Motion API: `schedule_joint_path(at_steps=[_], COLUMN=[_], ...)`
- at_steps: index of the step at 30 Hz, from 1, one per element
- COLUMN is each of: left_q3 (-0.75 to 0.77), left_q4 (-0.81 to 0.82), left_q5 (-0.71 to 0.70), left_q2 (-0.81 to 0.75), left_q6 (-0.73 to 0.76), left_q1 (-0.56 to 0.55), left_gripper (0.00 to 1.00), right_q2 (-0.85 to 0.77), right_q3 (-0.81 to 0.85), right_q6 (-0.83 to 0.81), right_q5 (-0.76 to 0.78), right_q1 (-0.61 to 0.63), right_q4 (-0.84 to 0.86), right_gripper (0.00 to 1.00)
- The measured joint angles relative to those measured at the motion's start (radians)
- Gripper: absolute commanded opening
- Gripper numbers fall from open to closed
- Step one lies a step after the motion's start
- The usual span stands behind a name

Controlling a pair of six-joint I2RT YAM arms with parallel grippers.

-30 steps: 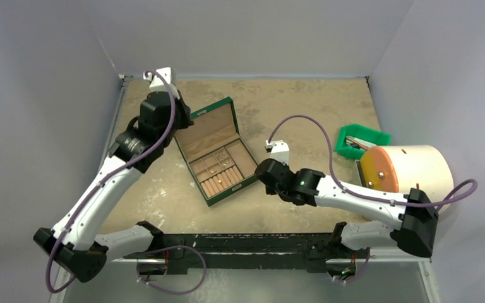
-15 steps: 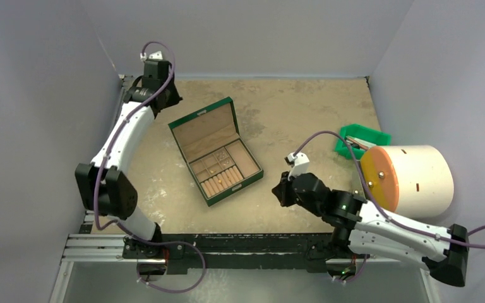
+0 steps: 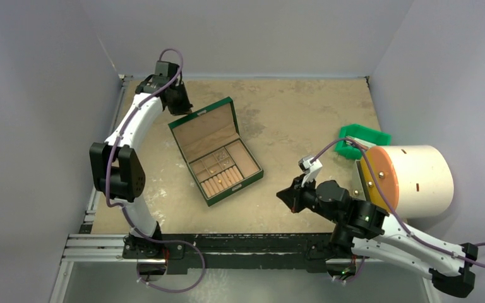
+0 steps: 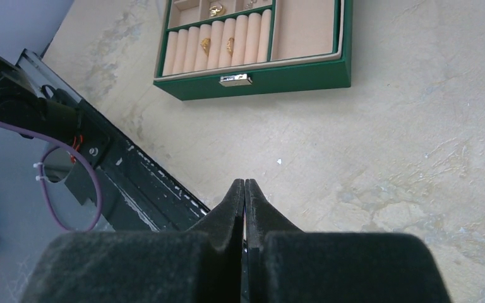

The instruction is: Organize the mixed jewelry

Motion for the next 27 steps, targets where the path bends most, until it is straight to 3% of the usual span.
schedule_joint_path(at_steps=[6, 13, 20, 27], left_q3=[-0.009, -0.090, -0.267, -0.429], left_q4=[-0.037, -0.065, -0.026, -0.005], left_q5=[0.124, 0.181, 0.227, 0.228], left_q2=[-0.002, -0.076, -0.282, -0.449], left_q6=[0.000, 0.000, -0.035, -0.063], left_q1=[-0.014, -0.122, -0.266, -0.294], left_gripper=[0.00, 0.00, 0.00, 0.00], right_q2=[-0.021, 0.022, 0.058, 0.153], right_q3=[-0.002, 0.000, 0.028, 0.099], right_q6=[-0.006, -0.008, 0.014, 0.029], right_q5=[-0.002, -0.001, 0.002, 0.010], right_q1=[0.000, 0.000, 0.000, 0.000], right_q4=[-0.025, -0.043, -0.049, -0.054], right_gripper=[0.00, 0.00, 0.00, 0.00])
